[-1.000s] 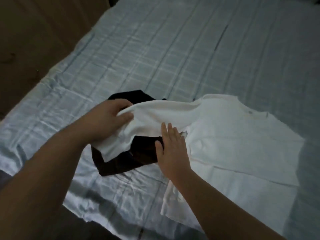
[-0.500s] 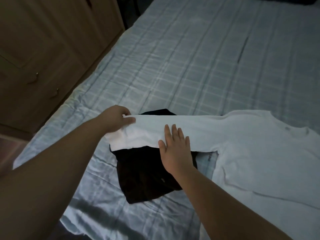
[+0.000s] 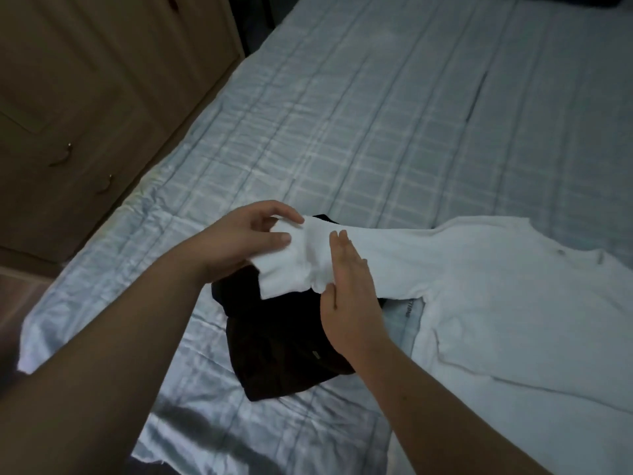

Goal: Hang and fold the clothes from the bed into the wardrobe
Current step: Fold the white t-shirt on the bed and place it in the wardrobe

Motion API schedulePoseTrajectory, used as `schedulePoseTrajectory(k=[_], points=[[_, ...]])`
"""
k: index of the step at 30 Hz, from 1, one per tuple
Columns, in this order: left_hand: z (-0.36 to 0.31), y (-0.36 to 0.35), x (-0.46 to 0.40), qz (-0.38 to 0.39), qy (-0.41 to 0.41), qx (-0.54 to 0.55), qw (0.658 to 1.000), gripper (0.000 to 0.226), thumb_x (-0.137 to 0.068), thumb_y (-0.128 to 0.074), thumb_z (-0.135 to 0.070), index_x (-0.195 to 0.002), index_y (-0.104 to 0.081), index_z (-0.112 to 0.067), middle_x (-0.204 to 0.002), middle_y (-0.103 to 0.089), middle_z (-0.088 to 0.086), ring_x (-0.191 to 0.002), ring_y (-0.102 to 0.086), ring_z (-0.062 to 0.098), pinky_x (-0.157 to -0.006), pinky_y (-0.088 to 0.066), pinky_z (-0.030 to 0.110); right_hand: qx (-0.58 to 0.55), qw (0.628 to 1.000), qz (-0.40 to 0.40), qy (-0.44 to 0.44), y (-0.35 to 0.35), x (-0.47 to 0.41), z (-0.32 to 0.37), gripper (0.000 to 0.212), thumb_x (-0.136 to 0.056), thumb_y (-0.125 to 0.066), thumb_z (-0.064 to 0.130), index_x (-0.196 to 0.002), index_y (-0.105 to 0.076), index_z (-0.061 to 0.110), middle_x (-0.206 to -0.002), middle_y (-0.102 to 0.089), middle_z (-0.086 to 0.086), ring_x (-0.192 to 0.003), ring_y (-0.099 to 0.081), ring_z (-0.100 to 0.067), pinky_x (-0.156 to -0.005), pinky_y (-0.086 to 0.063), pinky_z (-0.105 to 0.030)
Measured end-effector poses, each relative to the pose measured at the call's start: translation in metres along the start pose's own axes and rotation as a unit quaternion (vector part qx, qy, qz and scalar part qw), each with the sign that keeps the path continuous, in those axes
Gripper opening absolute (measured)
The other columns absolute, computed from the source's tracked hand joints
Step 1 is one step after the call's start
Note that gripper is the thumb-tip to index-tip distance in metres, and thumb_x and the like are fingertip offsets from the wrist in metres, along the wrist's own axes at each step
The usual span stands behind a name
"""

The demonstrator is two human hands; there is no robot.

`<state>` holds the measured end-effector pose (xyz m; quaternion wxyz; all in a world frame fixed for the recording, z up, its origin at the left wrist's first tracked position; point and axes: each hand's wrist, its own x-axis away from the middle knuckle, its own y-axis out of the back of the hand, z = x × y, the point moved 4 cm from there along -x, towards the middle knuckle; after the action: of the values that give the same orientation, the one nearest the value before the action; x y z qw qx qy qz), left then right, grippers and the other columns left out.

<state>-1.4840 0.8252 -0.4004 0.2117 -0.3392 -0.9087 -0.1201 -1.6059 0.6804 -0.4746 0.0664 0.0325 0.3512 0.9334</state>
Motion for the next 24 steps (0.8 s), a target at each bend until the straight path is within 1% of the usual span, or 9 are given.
schedulePoseTrajectory(k=[4,6,8,11,14,17,19,22,24], points=[[-0.045,-0.067,-0.007,0.035,-0.022,0.008,0.999,0.026,-0.094,-0.061,-0.001,-0.119,-0.061,-0.007,-0.109,-0.067,0.021,-0.094,-0.067,0.032,-0.075,-0.056,0.041,-0.109,0.991,-0.055,0.051,0.052,0.030,0.006,0.100,-0.076,-0.049,-0.008,-0.159,-0.004,0.023,-0.165,-0.016,0.000,-0.150,-0.024,-0.017,-0.118,-0.031,-0.046],[-0.067,-0.110,-0.014,0.057,-0.033,0.012,0.998,0.026,-0.094,-0.061,-0.002,-0.120,-0.060,-0.008,-0.111,-0.064,0.024,-0.092,-0.066,0.031,-0.071,-0.056,0.037,-0.143,0.988,-0.055,0.016,0.081,0.044,-0.005,0.103,-0.083,-0.056,0.000,-0.157,0.005,0.038,-0.159,-0.031,0.003,-0.135,-0.047,-0.020,-0.109,-0.044,-0.043],[-0.088,-0.159,-0.023,0.070,-0.039,0.015,0.997,0.026,-0.096,-0.059,-0.005,-0.122,-0.058,-0.008,-0.106,-0.062,0.021,-0.088,-0.065,0.029,-0.066,-0.056,0.031,-0.174,0.980,-0.088,-0.027,0.114,0.056,-0.024,0.102,-0.088,-0.064,0.012,-0.154,0.005,0.047,-0.148,-0.039,0.025,-0.125,-0.052,-0.001,-0.104,-0.047,-0.027],[-0.113,-0.241,-0.038,0.056,-0.034,0.058,0.996,0.026,-0.102,-0.052,-0.016,-0.126,-0.055,-0.007,-0.100,-0.061,0.015,-0.078,-0.065,0.021,-0.059,-0.055,0.028,-0.224,0.953,-0.188,-0.075,0.167,0.076,-0.068,0.093,-0.090,-0.070,0.019,-0.153,-0.007,0.045,-0.135,-0.021,0.056,-0.122,-0.034,0.028,-0.098,-0.032,-0.001],[-0.119,-0.328,-0.058,0.050,-0.023,0.112,0.992,0.025,-0.103,-0.049,-0.024,-0.126,-0.051,-0.014,-0.105,-0.064,0.020,-0.080,-0.069,0.028,-0.064,-0.057,0.034,-0.288,0.906,-0.280,-0.132,0.221,0.102,-0.121,0.068,-0.092,-0.068,0.025,-0.151,-0.034,0.031,-0.146,-0.046,0.024,-0.130,-0.046,0.007,-0.109,-0.040,-0.021],[-0.093,-0.414,-0.081,0.046,-0.018,0.099,0.994,0.020,-0.103,-0.049,-0.019,-0.121,-0.054,-0.013,-0.103,-0.066,0.017,-0.084,-0.067,0.030,-0.071,-0.058,0.036,-0.350,0.851,-0.333,-0.206,0.255,0.134,-0.183,0.030,-0.096,-0.064,0.024,-0.126,-0.061,0.023,-0.122,-0.068,0.007,-0.116,-0.061,-0.001,-0.105,-0.046,-0.038],[-0.066,-0.468,-0.096,0.053,-0.018,0.036,0.998,0.017,-0.103,-0.049,-0.015,-0.116,-0.060,-0.017,-0.099,-0.068,0.008,-0.086,-0.068,0.026,-0.081,-0.056,0.042,-0.461,0.785,-0.335,-0.244,0.261,0.157,-0.220,0.023,-0.101,-0.056,0.021,-0.121,-0.065,0.023,-0.119,-0.071,0.005,-0.115,-0.064,-0.007,-0.104,-0.048,-0.040],[-0.023,-0.530,-0.118,0.061,-0.030,-0.081,0.994,0.027,-0.101,-0.050,-0.017,-0.125,-0.063,-0.021,-0.115,-0.069,-0.004,-0.099,-0.066,0.015,-0.095,-0.050,0.033,-0.691,0.569,-0.344,-0.284,0.252,0.194,-0.278,0.028,-0.102,-0.047,0.013,-0.122,-0.066,0.015,-0.124,-0.070,-0.007,-0.113,-0.066,-0.018,-0.103,-0.046,-0.038],[0.009,-0.556,-0.127,0.058,-0.072,-0.217,0.972,0.033,-0.099,-0.048,-0.020,-0.129,-0.064,-0.021,-0.124,-0.068,-0.003,-0.110,-0.063,0.014,-0.100,-0.045,0.026,-0.751,0.480,-0.334,-0.305,0.239,0.218,-0.313,0.034,-0.101,-0.046,0.016,-0.130,-0.062,0.009,-0.125,-0.068,-0.012,-0.107,-0.069,-0.021,-0.100,-0.046,-0.037]])
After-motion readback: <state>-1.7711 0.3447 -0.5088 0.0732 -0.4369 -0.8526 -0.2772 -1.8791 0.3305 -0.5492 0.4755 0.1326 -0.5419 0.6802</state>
